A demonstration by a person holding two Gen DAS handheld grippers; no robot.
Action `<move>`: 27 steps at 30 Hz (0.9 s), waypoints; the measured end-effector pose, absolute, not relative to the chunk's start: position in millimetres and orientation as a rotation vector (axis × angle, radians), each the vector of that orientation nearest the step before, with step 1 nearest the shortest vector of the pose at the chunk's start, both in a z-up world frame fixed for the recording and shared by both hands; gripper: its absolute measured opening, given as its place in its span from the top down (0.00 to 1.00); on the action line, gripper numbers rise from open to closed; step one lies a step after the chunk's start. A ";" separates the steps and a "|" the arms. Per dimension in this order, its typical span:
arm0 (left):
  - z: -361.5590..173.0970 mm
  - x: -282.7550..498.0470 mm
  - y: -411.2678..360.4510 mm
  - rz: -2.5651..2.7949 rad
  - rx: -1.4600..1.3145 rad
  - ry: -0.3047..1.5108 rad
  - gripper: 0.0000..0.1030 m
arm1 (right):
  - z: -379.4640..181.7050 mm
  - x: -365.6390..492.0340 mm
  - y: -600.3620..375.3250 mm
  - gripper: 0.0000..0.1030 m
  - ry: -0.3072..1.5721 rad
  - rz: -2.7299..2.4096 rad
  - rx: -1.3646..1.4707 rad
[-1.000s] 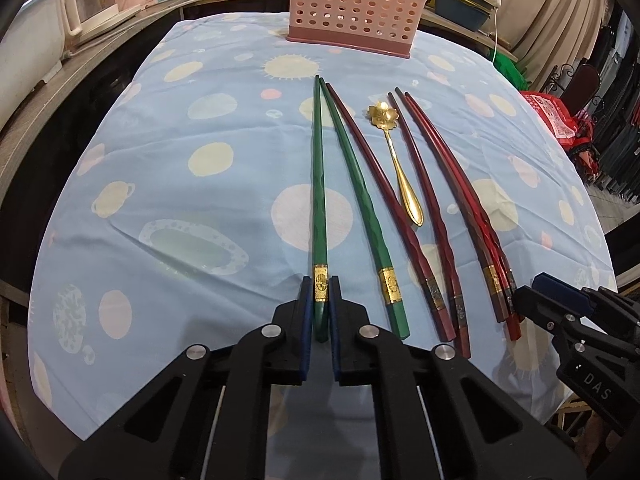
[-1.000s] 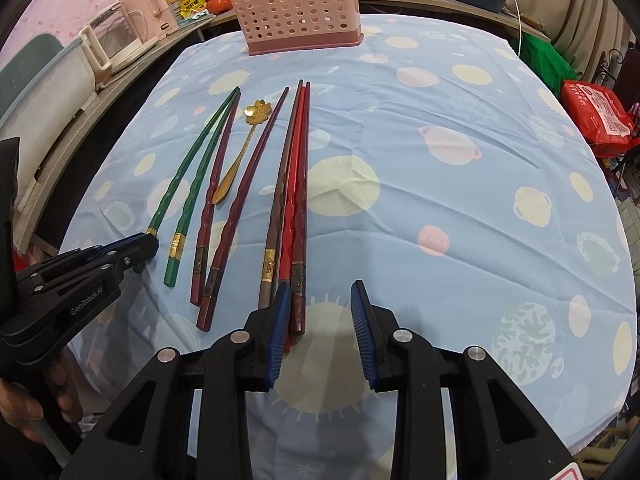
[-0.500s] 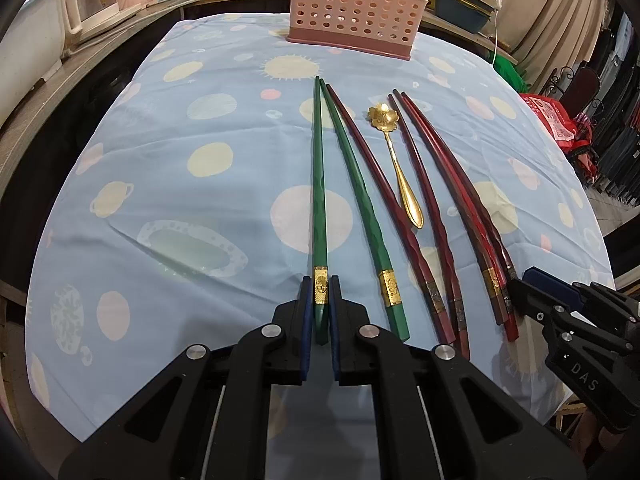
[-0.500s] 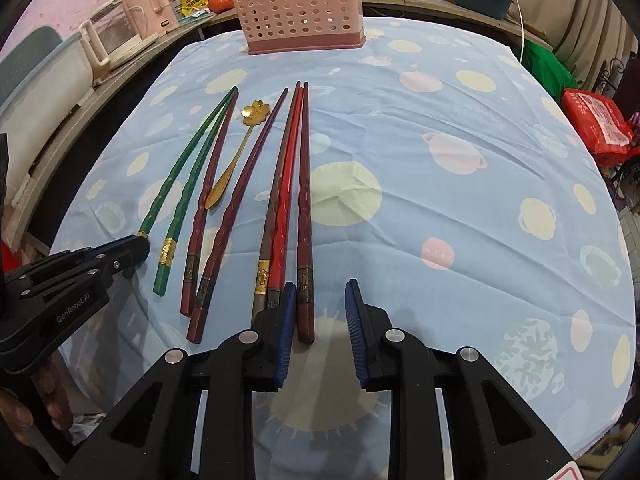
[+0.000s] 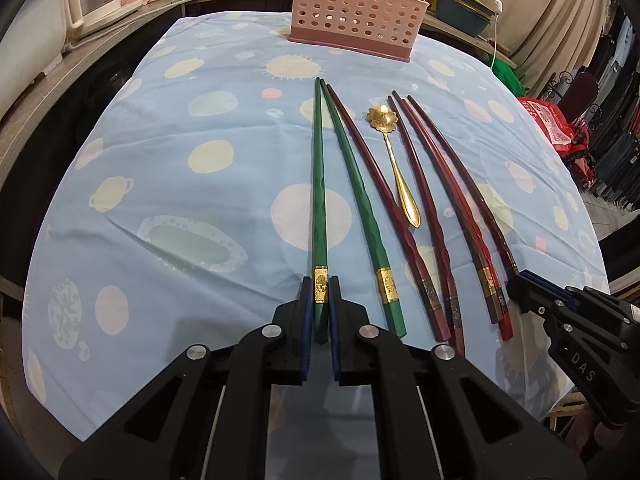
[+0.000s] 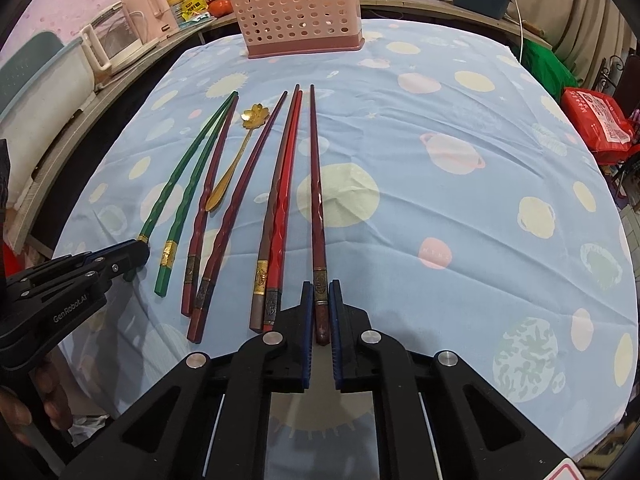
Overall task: Organize utensils
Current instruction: 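Grasp a green chopstick with the left tool while the right tool grasps a dark red chopstick, then lift both held chopsticks and carry them over the pink basket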
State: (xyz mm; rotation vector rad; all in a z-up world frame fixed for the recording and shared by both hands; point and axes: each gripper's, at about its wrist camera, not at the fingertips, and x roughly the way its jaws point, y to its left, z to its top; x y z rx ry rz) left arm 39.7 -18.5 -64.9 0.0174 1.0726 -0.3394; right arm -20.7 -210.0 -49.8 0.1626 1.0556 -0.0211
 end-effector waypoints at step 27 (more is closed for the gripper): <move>48.8 25.2 3.6 -0.365 -0.071 0.869 0.93 | 64.0 -38.9 -234.6 0.93 0.786 -0.008 0.232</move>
